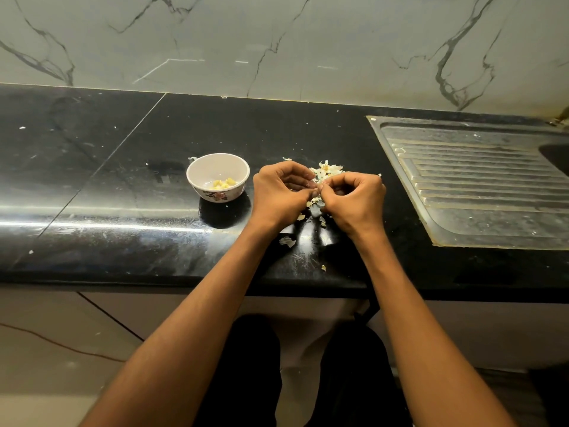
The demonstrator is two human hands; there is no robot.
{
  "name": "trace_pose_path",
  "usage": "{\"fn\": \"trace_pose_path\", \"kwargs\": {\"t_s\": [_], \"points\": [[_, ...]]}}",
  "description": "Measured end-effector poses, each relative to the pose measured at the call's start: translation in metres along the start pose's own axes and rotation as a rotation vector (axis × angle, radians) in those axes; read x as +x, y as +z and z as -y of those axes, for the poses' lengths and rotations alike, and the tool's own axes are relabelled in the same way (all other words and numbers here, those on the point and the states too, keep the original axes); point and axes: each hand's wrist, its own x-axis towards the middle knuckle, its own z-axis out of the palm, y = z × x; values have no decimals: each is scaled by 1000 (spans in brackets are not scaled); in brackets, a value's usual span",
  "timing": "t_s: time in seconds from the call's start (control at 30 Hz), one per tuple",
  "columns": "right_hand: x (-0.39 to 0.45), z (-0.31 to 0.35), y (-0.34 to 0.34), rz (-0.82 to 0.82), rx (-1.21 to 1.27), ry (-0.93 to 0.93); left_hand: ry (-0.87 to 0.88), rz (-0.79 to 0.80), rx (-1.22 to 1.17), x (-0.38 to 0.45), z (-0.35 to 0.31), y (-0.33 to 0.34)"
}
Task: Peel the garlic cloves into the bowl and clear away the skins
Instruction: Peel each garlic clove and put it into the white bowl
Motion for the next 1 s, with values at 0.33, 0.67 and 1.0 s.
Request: {"fn": "trace_pose_path", "kwargs": {"t_s": [0.33, 0.67, 1.0], "points": [[3, 0, -1, -63, 11, 43, -56, 28, -116, 2, 2, -3], [3, -5, -4, -68, -163, 40, -59, 4, -127, 4, 4, -3], [4, -5, -3, -43, -151, 21, -60, 6, -118, 4, 5, -3]]}}
